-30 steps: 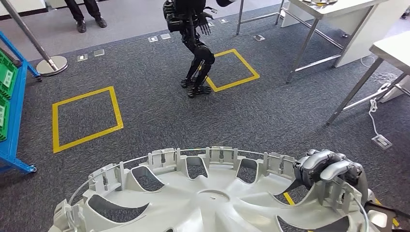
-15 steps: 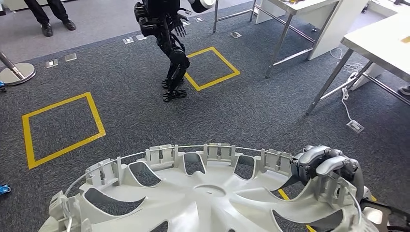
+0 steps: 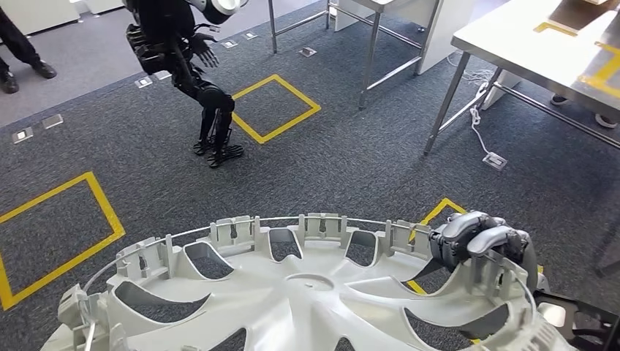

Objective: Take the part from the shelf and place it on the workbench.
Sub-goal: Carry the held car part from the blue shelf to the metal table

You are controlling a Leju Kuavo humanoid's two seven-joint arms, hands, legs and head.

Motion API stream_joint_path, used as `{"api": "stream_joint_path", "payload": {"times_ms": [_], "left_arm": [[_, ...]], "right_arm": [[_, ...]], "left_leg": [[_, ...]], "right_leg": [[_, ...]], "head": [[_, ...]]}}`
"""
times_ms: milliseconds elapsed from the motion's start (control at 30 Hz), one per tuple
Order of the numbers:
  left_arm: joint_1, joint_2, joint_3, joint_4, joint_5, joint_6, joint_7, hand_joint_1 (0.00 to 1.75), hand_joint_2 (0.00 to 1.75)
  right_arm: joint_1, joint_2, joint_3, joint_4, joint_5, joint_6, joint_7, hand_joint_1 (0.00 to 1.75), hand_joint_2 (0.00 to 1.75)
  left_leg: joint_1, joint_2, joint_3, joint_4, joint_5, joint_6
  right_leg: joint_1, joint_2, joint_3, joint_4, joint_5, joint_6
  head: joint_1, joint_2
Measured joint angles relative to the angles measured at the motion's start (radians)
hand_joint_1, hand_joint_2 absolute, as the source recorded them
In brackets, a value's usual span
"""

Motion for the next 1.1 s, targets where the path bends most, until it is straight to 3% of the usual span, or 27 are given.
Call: {"api": "stream_joint_path", "payload": {"times_ms": [33,67,133,200,267,300,367,433,500,533,567,600,667,733,800,867,933,1000,1033,1100], "left_arm": [[0.001,0.001,0.0,0.0,0.0,0.001,0.0,0.0,1.75],[0.001,0.001,0.0,0.0,0.0,0.001,0.0,0.0,1.75],[0.0,0.002,0.0,0.0,0.0,0.001,-0.001,0.0,1.75],[-0.001,0.002,0.0,0.0,0.0,0.001,-0.002,0.0,1.75],[-0.002,0.002,0.0,0.0,0.0,0.002,-0.002,0.0,1.75],[-0.003,0.002,0.0,0.0,-0.001,0.002,-0.004,0.0,1.75],[-0.004,0.001,0.0,-0.001,-0.006,0.001,-0.006,0.0,1.75],[-0.003,0.003,0.0,-0.001,-0.013,-0.002,-0.006,0.0,1.75],[-0.002,0.003,0.0,-0.001,-0.017,-0.003,-0.003,0.0,1.75],[-0.002,0.004,0.0,-0.001,-0.018,-0.004,0.0,0.0,1.75],[-0.004,0.003,0.0,-0.001,-0.018,-0.004,0.002,0.0,1.75],[-0.005,0.003,0.0,-0.001,-0.018,-0.004,0.005,0.0,1.75],[-0.007,0.0,0.0,-0.001,-0.018,-0.004,0.006,0.0,1.75],[-0.01,-0.002,0.0,-0.001,-0.018,-0.004,0.007,0.0,1.75],[-0.016,-0.003,0.0,-0.001,-0.018,-0.004,0.008,0.0,1.75],[-0.021,-0.005,0.0,-0.001,-0.018,-0.004,0.009,0.0,1.75],[-0.02,-0.006,0.0,-0.001,-0.018,-0.005,0.01,0.0,1.75],[-0.017,-0.006,0.0,-0.001,-0.018,-0.005,0.013,0.0,1.75],[-0.016,-0.005,0.0,-0.001,-0.018,-0.006,0.014,0.0,1.75],[-0.017,-0.005,0.0,-0.001,-0.018,-0.008,0.016,0.0,1.75]], "right_arm": [[-0.002,0.001,0.004,0.006,0.0,0.0,0.0,1.75,1.75],[-0.006,0.001,0.007,0.011,-0.001,0.0,0.0,1.75,1.75],[-0.016,0.001,0.011,0.018,-0.004,0.0,0.0,1.75,1.75],[-0.024,0.002,0.013,0.024,-0.008,-0.001,0.0,1.75,1.75],[-0.029,0.002,0.016,0.029,-0.01,-0.003,0.0,1.75,1.75],[-0.031,0.002,0.018,0.031,-0.01,-0.006,0.0,1.75,1.75],[-0.037,0.002,0.023,0.034,-0.009,-0.017,0.0,1.75,1.75],[-0.039,0.0,0.027,0.036,-0.011,-0.027,0.0,1.75,1.75],[-0.031,-0.004,0.028,0.037,-0.015,-0.032,0.0,1.75,1.75],[-0.027,-0.007,0.028,0.037,-0.017,-0.032,0.0,1.75,1.75],[-0.025,-0.01,0.028,0.037,-0.019,-0.032,0.0,1.75,1.75],[-0.023,-0.013,0.027,0.037,-0.02,-0.03,0.0,1.75,1.75],[-0.025,-0.016,0.026,0.036,-0.021,-0.024,-0.001,1.75,1.75],[-0.027,-0.017,0.026,0.036,-0.021,-0.021,-0.001,1.75,1.75],[-0.025,-0.02,0.025,0.036,-0.02,-0.021,-0.001,1.75,1.75],[-0.026,-0.023,0.025,0.036,-0.019,-0.021,0.0,1.75,1.75],[-0.028,-0.023,0.026,0.036,-0.019,-0.021,-0.001,1.75,1.75],[-0.025,-0.023,0.026,0.036,-0.018,-0.019,-0.001,1.75,1.75],[-0.023,-0.023,0.026,0.036,-0.018,-0.018,0.0,1.75,1.75],[-0.022,-0.023,0.026,0.036,-0.016,-0.015,0.0,1.75,1.75]], "left_leg": [[0.0,-0.002,-0.001,-0.011,0.022,0.0],[0.001,-0.007,0.017,-0.06,0.059,-0.001],[0.006,-0.038,0.071,-0.191,0.124,-0.001],[0.007,-0.06,0.097,-0.254,0.139,0.005],[0.004,-0.048,0.099,-0.256,0.138,0.019],[0.004,-0.04,0.1,-0.258,0.139,0.026],[0.007,-0.021,0.101,-0.262,0.141,0.037],[0.005,-0.001,0.102,-0.263,0.139,0.044],[0.003,0.02,0.102,-0.263,0.136,0.046],[0.002,0.031,0.104,-0.263,0.135,0.047],[0.001,0.041,0.107,-0.263,0.132,0.046],[0.0,0.051,0.111,-0.263,0.129,0.046],[-0.004,0.07,0.119,-0.263,0.123,0.04],[-0.005,0.088,0.124,-0.266,0.119,0.031],[-0.005,0.1,0.133,-0.268,0.115,0.021],[-0.005,0.068,0.124,-0.233,0.091,0.011],[-0.003,0.018,0.069,-0.122,0.036,0.005],[-0.002,0.002,0.009,-0.015,0.003,0.001],[-0.001,0.0,-0.002,-0.006,0.014,-0.001],[0.002,-0.011,0.031,-0.095,0.082,-0.004]], "right_leg": [[-0.001,0.013,0.001,0.001,-0.001,0.001],[-0.002,0.025,0.001,0.004,-0.002,0.003],[-0.004,0.047,-0.001,0.014,-0.008,0.013],[-0.005,0.066,-0.008,0.022,-0.011,0.026],[-0.007,0.081,-0.013,0.021,-0.009,0.038],[-0.007,0.073,-0.015,0.023,-0.01,0.043],[-0.005,0.028,-0.04,0.075,-0.04,0.052],[-0.005,-0.016,-0.102,0.199,-0.099,0.06],[-0.007,-0.024,-0.155,0.296,-0.127,0.063],[-0.008,-0.025,-0.156,0.294,-0.113,0.062],[-0.006,-0.03,-0.136,0.25,-0.084,0.058],[-0.003,-0.043,-0.1,0.18,-0.047,0.052],[0.01,-0.081,-0.036,0.055,-0.004,0.036],[0.02,-0.091,-0.021,0.018,-0.002,0.024],[0.018,-0.069,-0.017,0.008,0.003,0.016],[0.007,-0.049,-0.005,-0.007,0.01,0.008],[0.0,-0.028,0.002,-0.013,0.012,0.002],[-0.002,-0.004,0.001,-0.011,0.011,0.001],[-0.003,0.009,0.001,-0.008,0.01,0.003],[-0.007,0.033,0.001,0.0,0.005,0.01]], "head": [[-0.001,0.0],[-0.001,0.0],[-0.003,0.0],[-0.004,0.0],[-0.004,0.0],[-0.004,0.0],[0.003,0.0],[0.008,0.0],[0.009,0.0],[0.009,0.0],[0.01,0.0],[0.01,0.0],[0.011,0.0],[0.011,0.0],[0.011,0.0],[0.008,0.0],[0.002,0.0],[-0.002,0.0],[-0.002,0.0],[-0.003,0.0]]}}
